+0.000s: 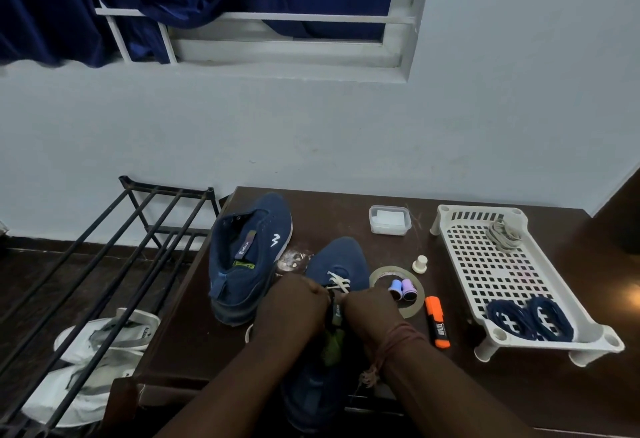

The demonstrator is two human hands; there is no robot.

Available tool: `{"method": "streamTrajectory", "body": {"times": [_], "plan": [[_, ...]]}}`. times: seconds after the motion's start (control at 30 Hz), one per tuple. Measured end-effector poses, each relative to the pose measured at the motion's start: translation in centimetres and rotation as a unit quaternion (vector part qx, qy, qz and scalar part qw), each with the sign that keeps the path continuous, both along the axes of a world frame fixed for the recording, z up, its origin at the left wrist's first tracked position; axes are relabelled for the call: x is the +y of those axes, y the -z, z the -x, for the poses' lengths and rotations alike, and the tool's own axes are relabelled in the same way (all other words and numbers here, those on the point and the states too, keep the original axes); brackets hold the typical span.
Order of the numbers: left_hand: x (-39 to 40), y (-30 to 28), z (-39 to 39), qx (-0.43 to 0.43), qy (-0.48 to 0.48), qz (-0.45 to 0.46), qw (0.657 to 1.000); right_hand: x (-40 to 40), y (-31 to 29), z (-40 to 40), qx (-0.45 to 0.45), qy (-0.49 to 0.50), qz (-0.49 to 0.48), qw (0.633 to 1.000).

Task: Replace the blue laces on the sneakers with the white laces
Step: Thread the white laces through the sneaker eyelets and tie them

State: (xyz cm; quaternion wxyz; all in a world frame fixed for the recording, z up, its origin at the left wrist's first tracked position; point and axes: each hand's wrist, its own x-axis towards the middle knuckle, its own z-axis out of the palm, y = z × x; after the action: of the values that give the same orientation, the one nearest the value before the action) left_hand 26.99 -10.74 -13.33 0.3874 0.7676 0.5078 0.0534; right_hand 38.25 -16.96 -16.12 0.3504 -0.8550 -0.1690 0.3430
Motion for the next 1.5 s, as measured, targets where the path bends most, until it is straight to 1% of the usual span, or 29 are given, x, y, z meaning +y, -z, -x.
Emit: {"method": "streamTrajectory", "body": {"times": [0.03,0.13,0.17,0.33,0.37,0.43,0.53,0.6,0.63,0.7,0.73,0.8,0.87,0.93,1.03,1.07,1.1,1.17,1.2,1.23,1.3,1.37,1.43,1.47,1.5], "plan": [[-0.1,0.3,0.0,0.012,-0.013,-0.016,1.000,0.2,0.5,-0.3,0.000,-0.011,0.006,1.000],[0.0,0.8,-0.2,-0.003,-0.048,-0.041,0.998,0.1,0.5,-0.2,-0.002,-0.036,0.015,0.999],[-0.3,0.6,-0.2,0.005,-0.056,-0.052,0.997,0.2,0.8,-0.4,0.003,-0.030,0.008,1.000],[-1.1,0.6,-0.3,-0.008,-0.045,-0.055,0.997,0.2,0.2,0.2,-0.036,-0.044,0.034,0.998],[-0.9,0.7,-0.3,-0.007,-0.046,-0.044,0.998,0.3,0.2,0.1,-0.035,-0.048,0.035,0.998],[-0.2,0.9,-0.3,-0.017,-0.067,0.006,0.998,0.2,0.3,0.0,-0.052,-0.066,0.037,0.996],[0.2,0.9,-0.2,-0.037,-0.083,0.045,0.995,0.0,1.0,0.3,-0.131,-0.084,0.070,0.985],[0.1,1.1,-0.2,-0.075,-0.094,0.088,0.989,0.6,2.3,1.0,-0.171,-0.049,0.087,0.980],[0.1,1.1,-0.1,-0.091,-0.100,0.113,0.984,0.9,2.7,1.3,-0.184,-0.009,0.105,0.977],[0.1,1.3,-0.1,-0.090,-0.090,0.114,0.985,1.1,2.9,1.6,-0.197,0.026,0.137,0.970],[0.3,1.4,-0.2,-0.079,-0.077,0.106,0.988,0.9,2.2,1.8,-0.204,0.024,0.135,0.969],[0.4,1.4,-0.3,-0.070,-0.053,0.102,0.991,1.1,1.9,1.7,-0.237,-0.009,0.130,0.963],[0.5,1.6,-0.5,-0.065,-0.041,0.101,0.992,0.7,1.9,1.3,-0.234,-0.026,0.137,0.962],[0.7,1.9,-0.5,-0.050,-0.037,0.083,0.995,0.5,2.3,0.9,-0.243,-0.064,0.151,0.956],[0.8,2.2,-0.5,-0.063,-0.049,0.076,0.994,0.2,1.9,0.8,-0.242,-0.117,0.116,0.956],[0.8,2.2,-0.5,-0.073,-0.054,0.085,0.992,0.0,1.4,0.8,-0.262,-0.131,0.119,0.949],[0.8,2.1,-0.4,-0.084,-0.061,0.097,0.990,-0.2,0.9,0.9,-0.305,-0.146,0.142,0.930],[0.8,2.0,-0.3,-0.101,-0.077,0.120,0.985,-0.6,-0.2,1.3,-0.366,-0.138,0.164,0.905],[0.9,1.9,-0.3,-0.107,-0.084,0.127,0.983,-0.9,-0.7,1.7,-0.381,-0.132,0.167,0.900],[0.9,1.8,-0.3,-0.109,-0.091,0.133,0.981,-1.0,-0.7,2.0,-0.398,-0.138,0.162,0.893],[0.7,1.5,-0.2,-0.119,-0.108,0.141,0.977,-1.1,-0.5,2.3,-0.436,-0.145,0.123,0.879],[0.5,0.8,-0.1,-0.137,-0.119,0.139,0.973,-1.0,0.1,1.9,-0.490,-0.134,0.085,0.857],[0.4,-0.5,0.0,-0.164,-0.120,0.120,0.972,-0.9,-0.5,1.5,-0.484,-0.153,0.062,0.859],[0.6,-1.3,0.0,-0.177,-0.116,0.104,0.972,-0.7,-0.9,1.1,-0.457,-0.174,0.034,0.871],[1.0,-2.2,0.0,-0.196,-0.108,0.091,0.970,-0.5,-1.3,0.8,-0.413,-0.196,-0.019,0.889]]}}
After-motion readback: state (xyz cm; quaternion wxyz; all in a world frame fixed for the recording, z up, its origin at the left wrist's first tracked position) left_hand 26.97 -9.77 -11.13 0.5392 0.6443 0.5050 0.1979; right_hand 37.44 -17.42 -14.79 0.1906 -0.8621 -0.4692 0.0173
